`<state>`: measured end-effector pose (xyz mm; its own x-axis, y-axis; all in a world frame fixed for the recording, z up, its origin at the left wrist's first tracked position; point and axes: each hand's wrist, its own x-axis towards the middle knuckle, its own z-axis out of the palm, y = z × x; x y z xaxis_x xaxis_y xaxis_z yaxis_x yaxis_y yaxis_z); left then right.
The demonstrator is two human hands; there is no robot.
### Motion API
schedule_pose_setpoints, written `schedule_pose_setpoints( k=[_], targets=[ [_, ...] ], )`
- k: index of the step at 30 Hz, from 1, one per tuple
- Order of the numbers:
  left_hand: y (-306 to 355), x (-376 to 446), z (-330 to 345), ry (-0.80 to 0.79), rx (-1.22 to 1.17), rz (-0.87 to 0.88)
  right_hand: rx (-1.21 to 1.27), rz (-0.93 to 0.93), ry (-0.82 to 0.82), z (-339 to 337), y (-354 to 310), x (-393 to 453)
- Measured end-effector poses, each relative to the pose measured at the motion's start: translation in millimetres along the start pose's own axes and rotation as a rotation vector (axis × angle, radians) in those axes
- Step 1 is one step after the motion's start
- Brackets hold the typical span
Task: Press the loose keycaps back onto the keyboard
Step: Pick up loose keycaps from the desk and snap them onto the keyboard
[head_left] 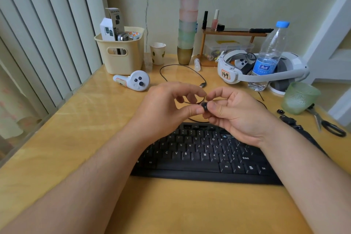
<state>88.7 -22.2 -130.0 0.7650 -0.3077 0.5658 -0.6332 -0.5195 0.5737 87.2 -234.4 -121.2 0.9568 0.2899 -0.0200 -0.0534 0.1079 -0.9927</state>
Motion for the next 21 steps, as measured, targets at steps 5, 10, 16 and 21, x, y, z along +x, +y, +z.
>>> schedule_pose_setpoints(
  k=[5,10,16,21],
  targets=[
    [-1,0,-1,-0.072,0.002,0.01,-0.099,-0.046,0.033,4,4,1],
    [-4,-2,0,-0.042,-0.082,-0.085,-0.366,-0.191,0.098,3,2,-1],
    [0,8,-19,-0.141,-0.271,-0.266,-0.97,-0.438,0.194,17,-19,-3],
    [-10,11,-41,-0.157,-0.387,-0.381,-1.214,-0.564,0.182,40,-33,4]
  ],
)
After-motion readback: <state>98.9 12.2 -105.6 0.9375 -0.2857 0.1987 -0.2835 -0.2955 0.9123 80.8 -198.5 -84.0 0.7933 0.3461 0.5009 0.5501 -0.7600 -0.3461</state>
